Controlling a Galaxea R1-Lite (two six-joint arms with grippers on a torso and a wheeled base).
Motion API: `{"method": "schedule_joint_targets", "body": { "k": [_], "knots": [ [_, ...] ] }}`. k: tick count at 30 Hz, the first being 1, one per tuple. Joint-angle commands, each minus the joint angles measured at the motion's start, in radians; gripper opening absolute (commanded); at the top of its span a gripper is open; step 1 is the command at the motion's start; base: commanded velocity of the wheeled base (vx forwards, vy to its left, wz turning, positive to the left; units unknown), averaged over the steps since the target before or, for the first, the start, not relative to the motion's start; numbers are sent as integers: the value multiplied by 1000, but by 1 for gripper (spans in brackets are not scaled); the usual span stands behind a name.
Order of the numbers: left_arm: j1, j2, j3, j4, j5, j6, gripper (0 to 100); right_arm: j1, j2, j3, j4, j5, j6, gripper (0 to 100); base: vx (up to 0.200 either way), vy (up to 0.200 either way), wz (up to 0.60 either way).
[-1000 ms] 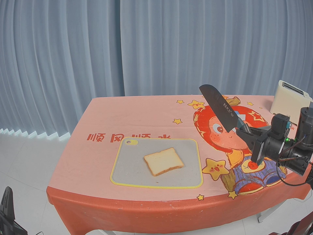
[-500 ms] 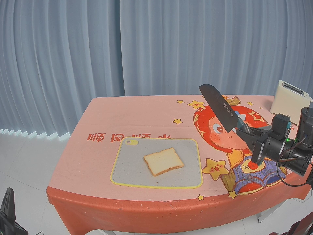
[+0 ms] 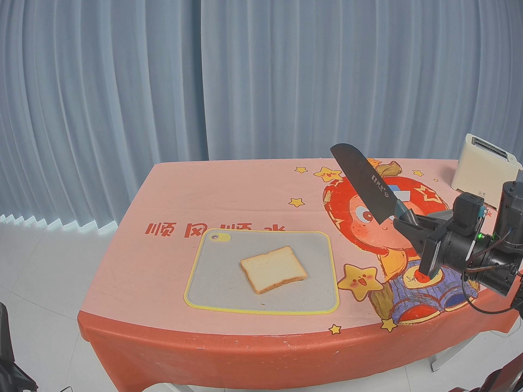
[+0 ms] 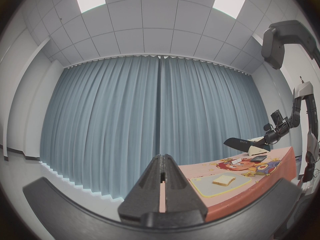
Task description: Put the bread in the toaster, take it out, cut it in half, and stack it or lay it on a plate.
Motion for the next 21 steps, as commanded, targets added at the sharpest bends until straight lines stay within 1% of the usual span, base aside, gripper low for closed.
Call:
{"method": "schedule_joint_targets", "body": {
  "k": [1,4,6,12,13,15,21],
  "knots": [
    [3,43,16,-35,-2,2,0,5,-1,0,0,0,0,0,0,0,0],
    [3,71,18,-55,-8,3,0,7,-2,0,0,0,0,0,0,0,0],
    [2,103,18,-83,-21,11,0,7,-2,0,0,0,0,0,0,0,0],
    [3,187,18,-166,-21,23,0,8,-4,5,0,0,-2,0,0,0,0],
    [3,187,18,-166,-21,23,0,8,-4,5,0,0,-2,0,0,0,0],
    [3,233,18,-209,-22,25,0,8,-7,6,0,0,-8,0,0,0,0],
    [0,317,18,-249,-41,31,0,10,-11,6,0,0,-8,0,0,0,0]
  ]
}}
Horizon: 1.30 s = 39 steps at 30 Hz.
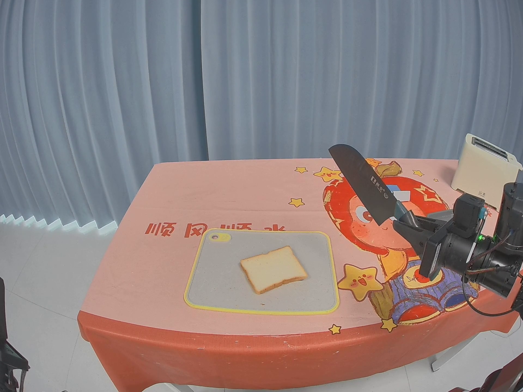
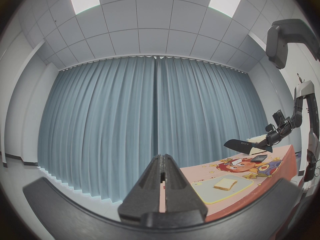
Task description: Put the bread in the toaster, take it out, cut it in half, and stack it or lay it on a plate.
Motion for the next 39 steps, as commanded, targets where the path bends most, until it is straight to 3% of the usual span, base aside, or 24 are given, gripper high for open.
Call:
{"method": "schedule_joint_targets", "body": {
  "k": [1,6,9,14,23,27,28,30,39],
  "knots": [
    [0,100,18,-30,-9,7,0,0,-4,2,-1,0,-1,0,0,0,0],
    [0,186,18,-119,-11,12,0,11,-6,7,-1,0,-2,0,0,0,0],
    [-2,294,18,-239,-14,16,0,20,-4,7,-1,0,-2,0,0,0,0],
    [-5,422,16,-323,-63,33,0,20,-6,8,-1,0,-4,0,0,0,0],
    [-8,531,-74,-326,-144,59,0,29,-4,11,-1,0,-2,0,0,0,0],
    [-14,570,-142,-315,-222,58,0,31,-4,13,-1,0,-2,0,0,0,0],
    [-14,570,-142,-315,-222,58,0,31,-4,13,-1,0,-2,0,0,0,0],
    [-14,582,-176,-295,-276,56,0,31,-4,11,-1,0,-2,0,0,0,0],
    [-14,634,-315,-177,-318,44,0,37,-4,11,-1,0,-1,0,0,0,0]
  ]
}}
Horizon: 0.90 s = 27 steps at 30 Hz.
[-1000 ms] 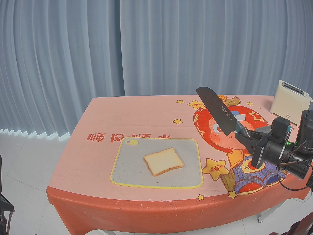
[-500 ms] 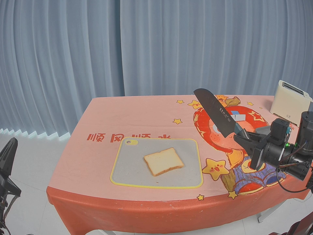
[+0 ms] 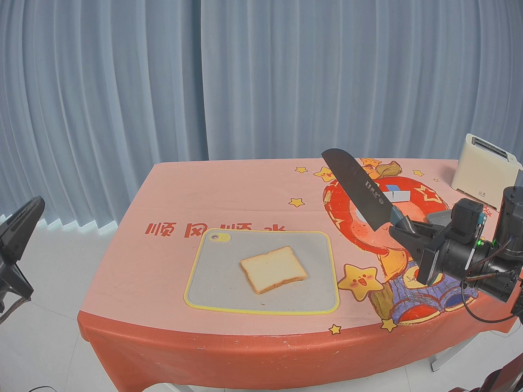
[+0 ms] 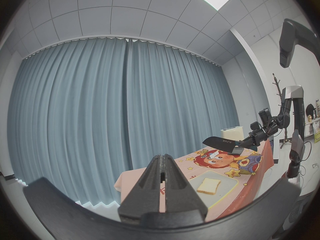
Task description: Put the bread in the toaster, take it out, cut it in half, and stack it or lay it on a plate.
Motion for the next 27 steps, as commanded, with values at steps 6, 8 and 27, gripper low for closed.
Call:
{"method": "schedule_joint_targets", "body": {
  "k": [6,8,27],
  "knots": [
    [-1,110,-101,19,-42,-2,0,52,-17,5,0,-3,4,0,0,0,0],
    [-13,144,-118,18,-49,-2,0,52,-14,4,0,-3,6,0,0,0,0],
    [-292,478,-359,9,-3,-11,0,69,14,-7,0,0,9,0,0,0,0]
  ]
}}
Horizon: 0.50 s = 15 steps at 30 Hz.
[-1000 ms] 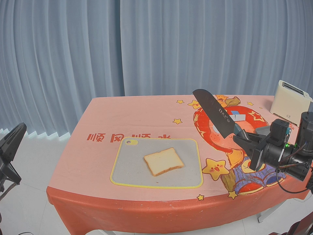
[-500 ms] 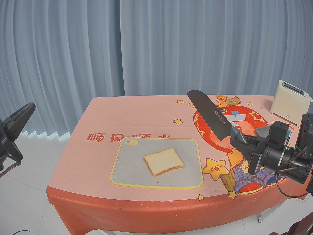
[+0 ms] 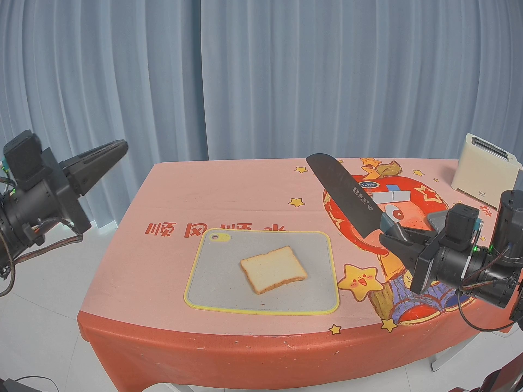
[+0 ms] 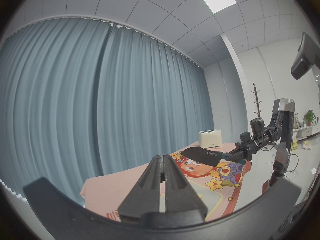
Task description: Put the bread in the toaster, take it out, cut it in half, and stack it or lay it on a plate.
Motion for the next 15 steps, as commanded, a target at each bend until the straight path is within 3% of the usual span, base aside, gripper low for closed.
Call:
{"method": "schedule_joint_targets", "body": {
  "k": [1,9,12,15],
  "knots": [
    [-34,96,-40,-4,7,5,0,5,9,-8,-2,0,-1,0,0,0,0],
    [-36,148,-137,-25,6,-1,0,27,8,-5,0,-2,-1,0,0,0,0],
    [-68,181,-163,-28,12,4,0,30,11,-10,0,-2,-1,0,0,0,0],
    [-120,201,-191,-74,63,-2,0,30,9,-13,0,-2,-3,0,0,0,0]
  ]
}}
